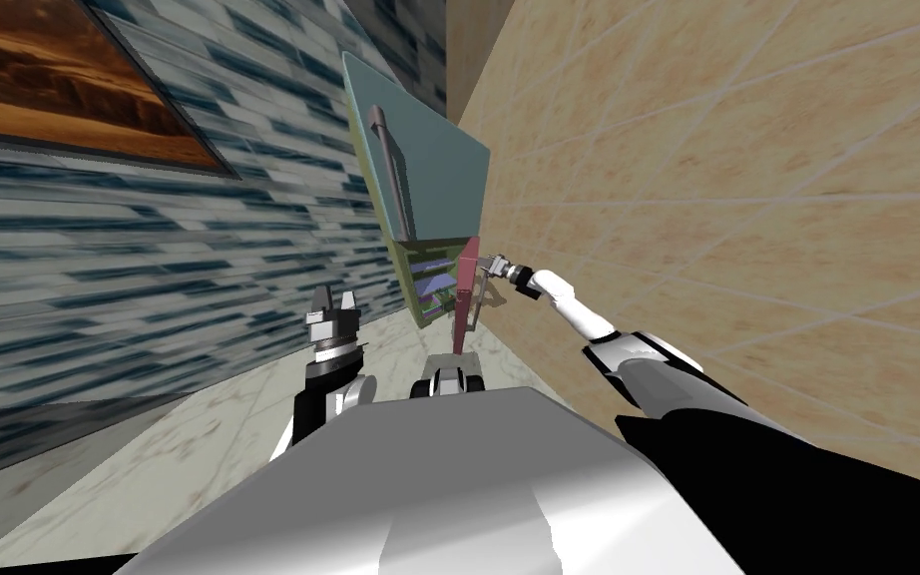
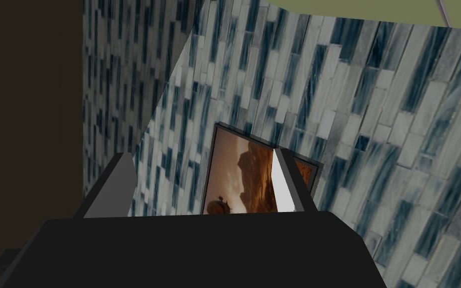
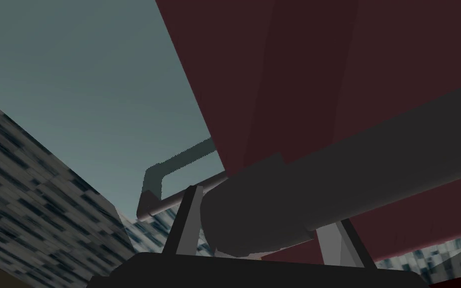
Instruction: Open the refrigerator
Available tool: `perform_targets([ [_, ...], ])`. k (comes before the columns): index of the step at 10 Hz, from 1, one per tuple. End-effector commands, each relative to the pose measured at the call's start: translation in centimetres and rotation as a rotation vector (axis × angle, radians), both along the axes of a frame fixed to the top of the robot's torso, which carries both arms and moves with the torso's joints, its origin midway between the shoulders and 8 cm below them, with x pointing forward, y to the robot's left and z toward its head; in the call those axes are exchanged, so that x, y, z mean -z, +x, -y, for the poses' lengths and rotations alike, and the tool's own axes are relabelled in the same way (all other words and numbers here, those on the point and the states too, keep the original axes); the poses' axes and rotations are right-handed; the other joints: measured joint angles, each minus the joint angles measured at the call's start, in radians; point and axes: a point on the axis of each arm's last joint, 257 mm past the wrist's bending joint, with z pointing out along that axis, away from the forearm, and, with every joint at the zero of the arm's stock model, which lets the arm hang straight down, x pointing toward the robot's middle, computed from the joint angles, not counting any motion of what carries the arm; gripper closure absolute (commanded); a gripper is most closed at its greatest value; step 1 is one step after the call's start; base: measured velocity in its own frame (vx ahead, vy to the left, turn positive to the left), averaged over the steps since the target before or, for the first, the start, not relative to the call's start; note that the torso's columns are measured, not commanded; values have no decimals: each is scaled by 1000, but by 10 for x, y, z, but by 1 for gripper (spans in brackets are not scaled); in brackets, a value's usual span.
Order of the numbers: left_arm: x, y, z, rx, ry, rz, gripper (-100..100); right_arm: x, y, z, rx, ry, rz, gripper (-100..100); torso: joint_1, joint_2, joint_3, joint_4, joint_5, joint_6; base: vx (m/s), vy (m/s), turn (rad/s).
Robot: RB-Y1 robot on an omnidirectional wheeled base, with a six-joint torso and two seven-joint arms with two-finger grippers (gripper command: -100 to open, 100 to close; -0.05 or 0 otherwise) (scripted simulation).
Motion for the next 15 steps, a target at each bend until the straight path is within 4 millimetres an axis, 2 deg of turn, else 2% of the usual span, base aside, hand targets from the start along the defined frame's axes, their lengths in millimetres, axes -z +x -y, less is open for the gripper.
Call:
perform_targets([
  [1, 0, 0, 0, 0, 0, 0, 0, 0, -8, -16, -42, -2, -1, 100, -7, -2, -2, 0, -2, 1, 29, -283, 44],
  [8, 0, 0, 0, 0, 0, 0, 0, 5, -48, -80, -217, -4, -9, 100, 0, 5, 4, -1, -2, 4, 34, -321, 57],
  [9, 0, 0, 0, 0, 0, 0, 0, -2, -43, -73, -196, 1, 0, 100, -2, 4, 3, -1, -2, 4, 39, -165, 25],
  [11, 0, 0, 0, 0, 0, 0, 0, -2, -57, -90, -248, -2, 1, 100, 8, 3, 2, 0, 1, 1, 70, -200, 43],
  [13, 0, 0, 0, 0, 0, 0, 0, -1, -63, -98, -272, -2, -1, 100, -5, -1, -1, 0, -2, 2, 88, -272, 75],
  [14, 0, 0, 0, 0, 0, 0, 0, -16, -63, -94, -279, -4, -2, -100, 0, -1, -1, 0, -1, 3, 35, -64, -28],
  [15, 0, 0, 0, 0, 0, 0, 0, -27, -64, -91, -282, -5, -2, -100, 9, 2, 1, 0, 2, 2, 5, 53, -66],
])
